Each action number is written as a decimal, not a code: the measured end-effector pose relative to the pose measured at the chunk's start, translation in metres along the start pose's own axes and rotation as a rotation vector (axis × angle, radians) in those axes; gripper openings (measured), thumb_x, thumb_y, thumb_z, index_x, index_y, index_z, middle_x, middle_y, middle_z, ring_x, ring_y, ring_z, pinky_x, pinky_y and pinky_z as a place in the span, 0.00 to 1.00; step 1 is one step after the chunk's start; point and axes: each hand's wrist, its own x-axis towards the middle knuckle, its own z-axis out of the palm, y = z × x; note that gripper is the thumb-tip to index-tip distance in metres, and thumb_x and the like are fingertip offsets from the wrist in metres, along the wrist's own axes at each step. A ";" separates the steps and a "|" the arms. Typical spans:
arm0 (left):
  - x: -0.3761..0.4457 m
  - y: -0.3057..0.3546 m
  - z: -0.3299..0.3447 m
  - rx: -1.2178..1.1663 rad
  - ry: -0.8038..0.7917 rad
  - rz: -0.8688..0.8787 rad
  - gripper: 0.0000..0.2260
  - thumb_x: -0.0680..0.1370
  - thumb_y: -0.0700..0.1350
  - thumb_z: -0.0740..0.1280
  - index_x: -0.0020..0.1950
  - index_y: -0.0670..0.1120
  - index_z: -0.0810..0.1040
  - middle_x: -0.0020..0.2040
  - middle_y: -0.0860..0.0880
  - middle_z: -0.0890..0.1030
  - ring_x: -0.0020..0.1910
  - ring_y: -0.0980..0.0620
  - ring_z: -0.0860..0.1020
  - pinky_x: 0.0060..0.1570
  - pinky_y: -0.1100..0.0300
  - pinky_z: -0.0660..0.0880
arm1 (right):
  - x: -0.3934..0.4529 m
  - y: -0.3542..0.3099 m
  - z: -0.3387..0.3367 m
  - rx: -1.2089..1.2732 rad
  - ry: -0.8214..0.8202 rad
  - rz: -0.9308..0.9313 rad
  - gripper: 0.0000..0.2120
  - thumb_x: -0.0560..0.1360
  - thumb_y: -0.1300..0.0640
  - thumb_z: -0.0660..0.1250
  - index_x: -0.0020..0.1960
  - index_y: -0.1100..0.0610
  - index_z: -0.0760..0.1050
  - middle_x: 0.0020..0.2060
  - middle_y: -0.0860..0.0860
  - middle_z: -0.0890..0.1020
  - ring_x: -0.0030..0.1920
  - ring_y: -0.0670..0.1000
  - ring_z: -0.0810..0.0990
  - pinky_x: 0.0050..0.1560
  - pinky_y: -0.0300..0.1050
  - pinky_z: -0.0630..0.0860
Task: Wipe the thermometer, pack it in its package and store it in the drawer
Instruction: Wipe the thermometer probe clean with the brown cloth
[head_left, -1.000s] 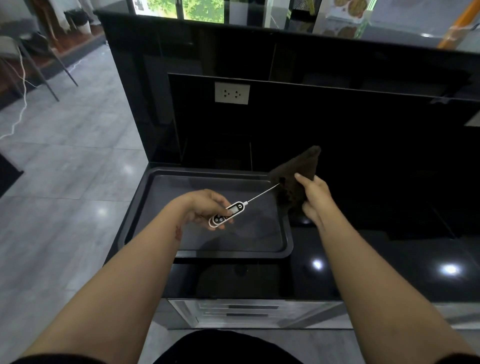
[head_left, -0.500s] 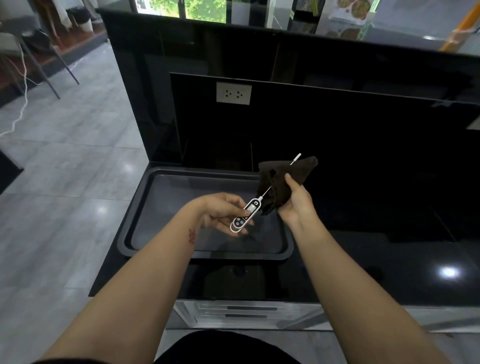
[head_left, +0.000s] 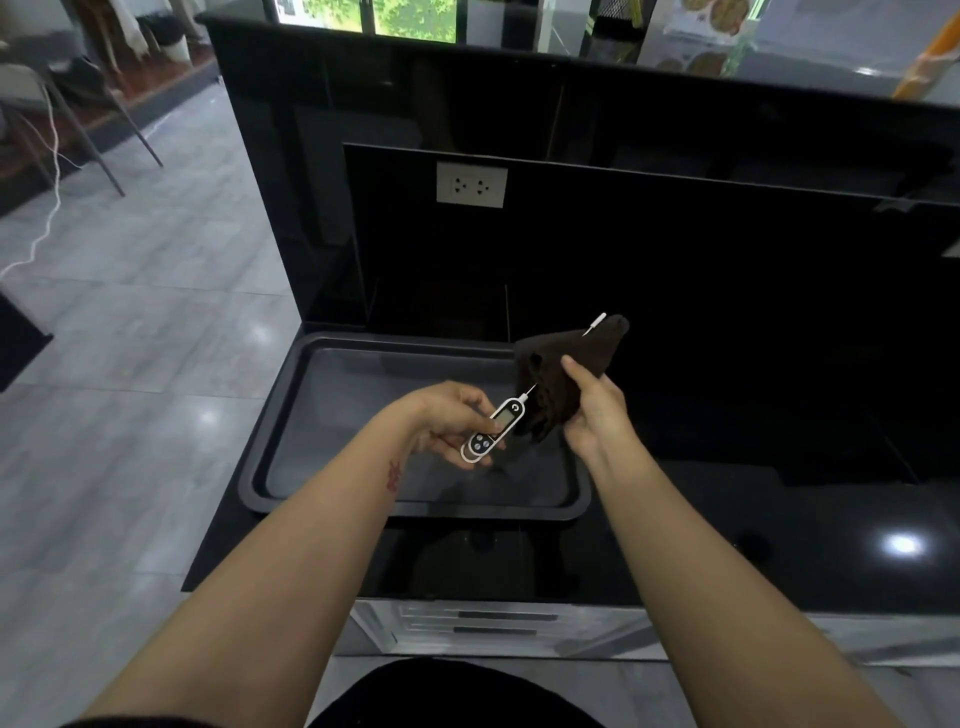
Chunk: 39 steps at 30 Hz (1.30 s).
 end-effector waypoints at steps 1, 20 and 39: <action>0.000 0.000 -0.001 0.003 -0.005 -0.001 0.04 0.80 0.42 0.68 0.53 0.44 0.77 0.51 0.41 0.86 0.46 0.43 0.85 0.45 0.52 0.82 | 0.003 -0.004 0.000 0.030 0.017 -0.009 0.11 0.76 0.64 0.70 0.57 0.60 0.79 0.54 0.60 0.84 0.54 0.57 0.84 0.55 0.53 0.80; 0.014 -0.006 0.035 -0.300 0.066 0.085 0.05 0.78 0.40 0.70 0.52 0.43 0.75 0.47 0.40 0.81 0.48 0.39 0.84 0.51 0.44 0.81 | -0.005 -0.009 -0.037 -0.189 0.012 -0.009 0.15 0.77 0.62 0.69 0.63 0.63 0.77 0.53 0.60 0.84 0.51 0.58 0.84 0.48 0.49 0.82; 0.034 0.008 0.066 -0.329 0.167 0.037 0.10 0.77 0.36 0.69 0.54 0.47 0.74 0.44 0.44 0.83 0.38 0.50 0.82 0.44 0.51 0.82 | 0.002 -0.006 -0.149 -1.565 0.263 -0.175 0.22 0.80 0.42 0.61 0.65 0.58 0.70 0.58 0.58 0.77 0.56 0.60 0.77 0.52 0.53 0.75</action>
